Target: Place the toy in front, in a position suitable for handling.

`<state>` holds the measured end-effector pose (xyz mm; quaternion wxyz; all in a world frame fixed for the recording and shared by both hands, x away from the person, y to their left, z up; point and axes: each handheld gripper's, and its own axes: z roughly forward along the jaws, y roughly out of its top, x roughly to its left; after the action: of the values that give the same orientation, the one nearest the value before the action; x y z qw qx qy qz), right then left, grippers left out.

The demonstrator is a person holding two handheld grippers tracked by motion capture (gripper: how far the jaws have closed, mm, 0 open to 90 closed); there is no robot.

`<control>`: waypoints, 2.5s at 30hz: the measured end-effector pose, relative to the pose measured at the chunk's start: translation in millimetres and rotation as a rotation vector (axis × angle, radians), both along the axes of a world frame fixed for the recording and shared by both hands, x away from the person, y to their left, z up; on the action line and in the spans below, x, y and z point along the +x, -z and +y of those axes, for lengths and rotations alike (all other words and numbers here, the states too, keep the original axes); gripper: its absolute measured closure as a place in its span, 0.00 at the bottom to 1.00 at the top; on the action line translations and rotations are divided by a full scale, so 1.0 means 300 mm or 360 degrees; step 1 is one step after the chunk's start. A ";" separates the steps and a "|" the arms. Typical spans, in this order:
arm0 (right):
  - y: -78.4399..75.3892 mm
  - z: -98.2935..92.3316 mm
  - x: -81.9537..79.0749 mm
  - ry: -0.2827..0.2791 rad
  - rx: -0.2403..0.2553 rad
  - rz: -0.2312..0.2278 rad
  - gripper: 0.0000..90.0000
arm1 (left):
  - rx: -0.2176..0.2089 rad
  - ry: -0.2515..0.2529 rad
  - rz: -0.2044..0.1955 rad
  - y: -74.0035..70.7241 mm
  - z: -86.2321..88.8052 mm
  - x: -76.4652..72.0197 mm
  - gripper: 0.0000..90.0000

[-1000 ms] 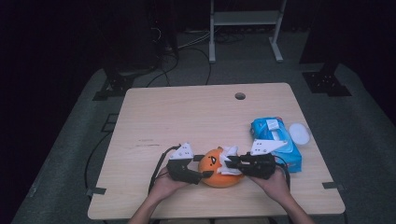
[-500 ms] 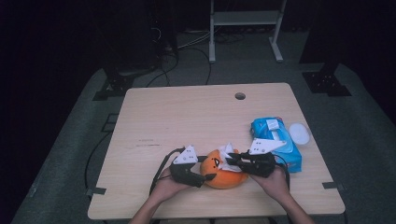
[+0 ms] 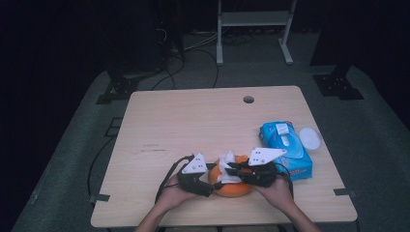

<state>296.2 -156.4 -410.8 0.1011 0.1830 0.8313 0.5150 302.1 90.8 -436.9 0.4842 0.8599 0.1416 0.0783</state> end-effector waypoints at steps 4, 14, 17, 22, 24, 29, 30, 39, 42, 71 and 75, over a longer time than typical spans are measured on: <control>0.008 -0.064 0.033 0.0100 0.0004 0.0022 0.86 | -0.0014 0.0003 0.0013 0.002 0.004 0.003 0.35; 0.003 -0.024 0.005 0.0029 0.0031 0.0022 0.86 | -0.0005 0.0021 0.0005 0.004 -0.006 -0.003 0.35; -0.001 0.008 -0.005 -0.0021 0.0016 0.0014 0.86 | 0.0007 0.0025 -0.0008 0.004 -0.009 -0.007 0.35; 0.003 -0.025 0.017 0.0029 0.0008 0.0014 0.86 | -0.0009 0.0022 0.0010 0.006 -0.003 -0.003 0.35; 0.007 -0.055 0.029 0.0079 0.0005 0.0022 0.86 | -0.0013 0.0023 0.0013 0.006 -0.002 -0.002 0.35; 0.001 -0.061 0.019 0.0090 0.0014 0.0021 0.86 | 0.0010 0.0037 -0.0014 0.002 -0.016 -0.008 0.36; -0.002 -0.040 0.009 0.0054 0.0026 0.0015 0.86 | 0.0016 0.0044 -0.0020 0.002 -0.020 -0.011 0.36; 0.004 -0.031 0.027 0.0061 0.0000 0.0002 0.86 | 0.0033 -0.0067 0.0091 0.013 -0.014 0.012 0.14; 0.000 -0.053 0.036 0.0096 0.0011 0.0020 0.86 | 0.0019 -0.0050 0.0090 0.014 -0.015 0.013 0.22; -0.016 -0.040 -0.015 0.0024 -0.0033 -0.0081 0.86 | -0.0128 -0.0159 0.0107 -0.036 0.070 0.044 0.45; -0.004 -0.053 -0.005 0.0049 -0.0039 -0.0048 0.86 | -0.0145 -0.0191 0.0157 -0.030 0.070 0.054 0.39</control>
<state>294.8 -172.2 -409.8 0.1239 0.1868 0.8331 0.5057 318.2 111.8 -428.0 0.5096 0.8297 0.2201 0.0582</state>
